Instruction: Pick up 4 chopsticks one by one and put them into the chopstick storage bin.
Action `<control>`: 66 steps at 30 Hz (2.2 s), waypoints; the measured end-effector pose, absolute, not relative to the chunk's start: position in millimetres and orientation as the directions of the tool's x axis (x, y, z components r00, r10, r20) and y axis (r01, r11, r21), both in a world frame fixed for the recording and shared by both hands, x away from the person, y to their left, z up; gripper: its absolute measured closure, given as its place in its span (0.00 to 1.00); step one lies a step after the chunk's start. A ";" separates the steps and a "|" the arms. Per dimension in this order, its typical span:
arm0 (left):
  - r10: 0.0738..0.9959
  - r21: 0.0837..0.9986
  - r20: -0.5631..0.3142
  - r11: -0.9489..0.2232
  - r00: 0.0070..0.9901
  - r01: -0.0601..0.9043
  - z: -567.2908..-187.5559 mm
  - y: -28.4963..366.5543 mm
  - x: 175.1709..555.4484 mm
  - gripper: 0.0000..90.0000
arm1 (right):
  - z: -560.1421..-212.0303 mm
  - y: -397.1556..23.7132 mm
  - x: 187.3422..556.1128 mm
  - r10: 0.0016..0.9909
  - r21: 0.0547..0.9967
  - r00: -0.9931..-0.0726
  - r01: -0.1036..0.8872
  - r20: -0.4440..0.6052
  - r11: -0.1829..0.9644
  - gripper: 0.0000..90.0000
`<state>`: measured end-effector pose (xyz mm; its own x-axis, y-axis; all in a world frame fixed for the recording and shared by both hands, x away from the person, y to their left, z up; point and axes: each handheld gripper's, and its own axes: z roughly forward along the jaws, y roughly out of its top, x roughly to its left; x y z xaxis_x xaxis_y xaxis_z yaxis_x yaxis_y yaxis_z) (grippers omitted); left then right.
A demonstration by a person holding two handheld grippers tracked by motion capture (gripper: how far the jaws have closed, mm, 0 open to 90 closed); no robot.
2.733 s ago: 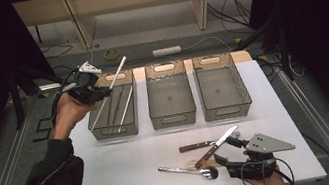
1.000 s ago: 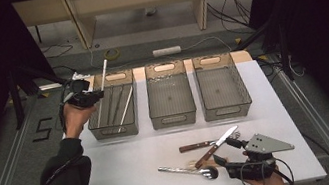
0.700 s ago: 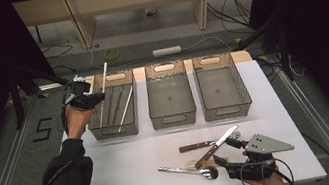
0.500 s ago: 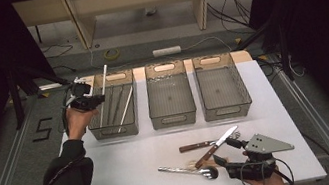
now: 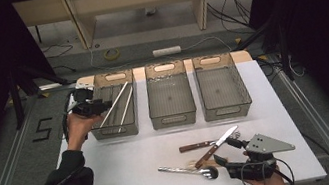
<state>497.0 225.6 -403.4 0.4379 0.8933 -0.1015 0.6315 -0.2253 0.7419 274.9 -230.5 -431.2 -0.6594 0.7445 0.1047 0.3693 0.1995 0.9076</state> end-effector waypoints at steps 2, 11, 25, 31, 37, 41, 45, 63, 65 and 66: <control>0.879 0.748 -0.096 -0.245 0.466 0.616 -403.9 222.1 488.4 0.51 | -431.2 -230.8 274.9 0.745 0.907 -0.659 0.370 0.104 0.200 0.33; 0.831 0.767 -0.073 -0.307 0.551 0.564 -389.0 208.7 459.0 0.39 | -429.4 -230.0 273.8 0.739 0.909 -0.667 0.362 0.097 0.207 0.33; 0.778 0.763 -0.052 -0.374 0.627 0.527 -387.7 192.0 437.7 0.30 | -429.3 -230.3 273.6 0.735 0.906 -0.670 0.367 0.100 0.212 0.33; 0.759 0.762 -0.047 -0.393 0.649 0.515 -386.7 187.1 431.3 0.27 | -429.3 -230.1 273.6 0.734 0.905 -0.671 0.368 0.101 0.213 0.33; 0.738 0.759 -0.039 -0.416 0.674 0.500 -384.7 180.9 425.0 0.26 | -429.5 -229.9 273.7 0.734 0.905 -0.672 0.368 0.100 0.214 0.33; 0.726 0.758 -0.034 -0.429 0.687 0.491 -383.2 176.8 420.6 0.26 | -429.4 -230.2 273.8 0.733 0.904 -0.673 0.369 0.100 0.215 0.33; 0.714 0.754 -0.028 -0.445 0.700 0.484 -384.0 171.7 417.1 0.25 | -429.2 -230.2 273.7 0.732 0.905 -0.674 0.367 0.099 0.215 0.33; 0.627 0.717 -0.008 -0.539 0.779 0.442 -393.3 143.6 396.7 0.23 | -430.4 -231.7 274.8 0.731 0.901 -0.674 0.376 0.105 0.217 0.33; 0.618 0.712 -0.009 -0.548 0.786 0.439 -395.2 141.3 394.7 0.23 | -430.5 -232.5 275.0 0.731 0.900 -0.674 0.378 0.105 0.219 0.33; 0.613 0.709 -0.007 -0.555 0.790 0.436 -395.9 140.2 393.7 0.23 | -430.6 -232.6 275.1 0.732 0.900 -0.673 0.379 0.107 0.217 0.33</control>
<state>393.7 140.2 -395.9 0.7904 0.6126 -0.0068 0.4360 -0.5548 0.7086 275.1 -232.6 -430.6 -0.6726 0.7323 0.1065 0.3786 0.2168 0.8998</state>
